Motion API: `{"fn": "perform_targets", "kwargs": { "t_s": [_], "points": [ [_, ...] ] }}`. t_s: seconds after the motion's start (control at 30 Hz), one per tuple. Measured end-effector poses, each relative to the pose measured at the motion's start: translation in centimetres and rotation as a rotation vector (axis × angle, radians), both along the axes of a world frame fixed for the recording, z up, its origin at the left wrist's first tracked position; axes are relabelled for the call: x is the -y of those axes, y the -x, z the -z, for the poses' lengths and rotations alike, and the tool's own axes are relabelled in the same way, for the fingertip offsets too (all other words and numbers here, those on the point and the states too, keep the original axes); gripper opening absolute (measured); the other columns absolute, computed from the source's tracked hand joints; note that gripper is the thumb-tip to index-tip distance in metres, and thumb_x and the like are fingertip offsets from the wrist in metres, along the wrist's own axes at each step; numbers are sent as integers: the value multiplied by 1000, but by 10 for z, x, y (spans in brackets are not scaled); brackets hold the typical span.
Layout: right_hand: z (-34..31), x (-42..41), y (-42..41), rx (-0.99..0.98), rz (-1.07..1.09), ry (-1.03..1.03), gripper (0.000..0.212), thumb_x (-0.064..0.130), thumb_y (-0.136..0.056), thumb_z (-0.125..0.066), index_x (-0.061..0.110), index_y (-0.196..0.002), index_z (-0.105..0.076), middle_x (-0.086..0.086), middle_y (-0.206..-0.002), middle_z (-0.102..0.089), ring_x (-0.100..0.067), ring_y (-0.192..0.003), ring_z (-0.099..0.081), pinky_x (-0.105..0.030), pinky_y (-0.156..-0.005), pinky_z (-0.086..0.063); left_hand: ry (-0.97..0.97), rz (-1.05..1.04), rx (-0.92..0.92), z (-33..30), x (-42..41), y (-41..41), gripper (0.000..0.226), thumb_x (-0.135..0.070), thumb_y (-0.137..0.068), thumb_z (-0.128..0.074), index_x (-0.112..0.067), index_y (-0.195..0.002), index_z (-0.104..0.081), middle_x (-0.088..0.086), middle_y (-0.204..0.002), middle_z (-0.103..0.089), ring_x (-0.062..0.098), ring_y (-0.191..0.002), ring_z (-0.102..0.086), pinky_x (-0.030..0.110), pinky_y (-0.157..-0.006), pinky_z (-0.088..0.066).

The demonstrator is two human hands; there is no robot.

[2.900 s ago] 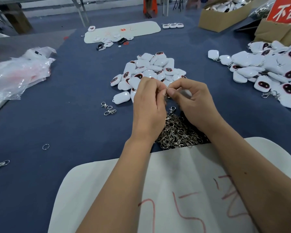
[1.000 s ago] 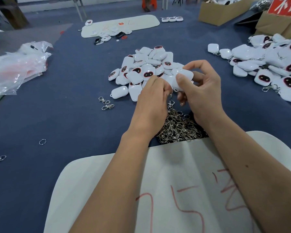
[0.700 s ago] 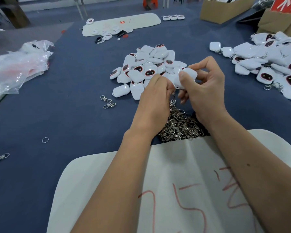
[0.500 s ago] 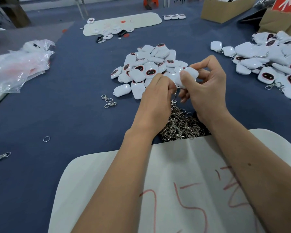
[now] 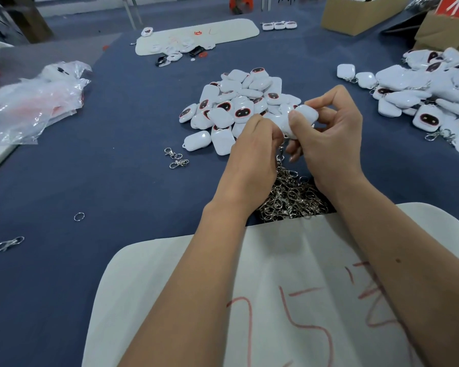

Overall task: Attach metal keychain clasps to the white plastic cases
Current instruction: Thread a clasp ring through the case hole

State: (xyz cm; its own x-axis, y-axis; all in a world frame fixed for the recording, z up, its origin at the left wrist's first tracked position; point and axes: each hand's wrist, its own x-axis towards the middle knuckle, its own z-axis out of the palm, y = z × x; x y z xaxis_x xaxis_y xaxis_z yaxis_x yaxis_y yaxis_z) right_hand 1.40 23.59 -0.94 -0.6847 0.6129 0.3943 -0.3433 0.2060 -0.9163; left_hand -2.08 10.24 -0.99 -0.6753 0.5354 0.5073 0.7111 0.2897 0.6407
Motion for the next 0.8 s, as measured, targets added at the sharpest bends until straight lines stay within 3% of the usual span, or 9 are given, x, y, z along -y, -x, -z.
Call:
{"fn": "perform_targets", "kwargs": {
  "t_s": [0.27, 0.47, 0.57, 0.7, 0.8],
  "points": [
    [-1, 4, 0, 6, 7, -5, 24, 6, -88, -66, 1, -100, -45, -8, -70, -68, -32, -44, -64, -28, -39, -48, 4, -42, 17, -1, -1, -3, 24, 11, -91, -41, -13, -88, -45, 12, -100, -48, 35, -80, -52, 57, -71, -47],
    [-2, 9, -2, 12, 63, -63, 24, 5, -86, -63, 2, -99, -44, -4, -64, -66, -30, -43, -65, -30, -38, -49, 84, -117, 10, 1, -4, -5, 30, 13, -83, -46, -17, -89, -43, 6, -99, -47, 24, -81, -45, 43, -71, -42],
    [-3, 12, -2, 16, 96, -59, 23, 5, -84, -63, 4, -98, -44, -7, -65, -66, -29, -42, -66, -32, -37, -51, 80, -149, -2, 3, -4, -4, 30, 13, -84, -47, -17, -89, -46, 5, -99, -49, 24, -83, -46, 42, -71, -42],
    [-4, 12, -1, 24, 77, 118, 22, 3, -86, -63, 11, -94, -44, -7, -62, -63, -27, -42, -62, -29, -39, -48, 2, -164, -26, 3, -4, -1, 13, 0, -96, -53, -8, -90, -62, 6, -97, -57, 22, -84, -52, 40, -73, -43],
    [-5, 10, -1, 26, 48, 264, 21, 0, -89, -63, 11, -91, -45, -3, -58, -64, -21, -42, -59, -24, -40, -45, -88, -122, 5, 2, -4, 2, 13, -3, -99, -58, -6, -90, -67, 5, -95, -59, 19, -83, -54, 38, -73, -46]
  ]
}}
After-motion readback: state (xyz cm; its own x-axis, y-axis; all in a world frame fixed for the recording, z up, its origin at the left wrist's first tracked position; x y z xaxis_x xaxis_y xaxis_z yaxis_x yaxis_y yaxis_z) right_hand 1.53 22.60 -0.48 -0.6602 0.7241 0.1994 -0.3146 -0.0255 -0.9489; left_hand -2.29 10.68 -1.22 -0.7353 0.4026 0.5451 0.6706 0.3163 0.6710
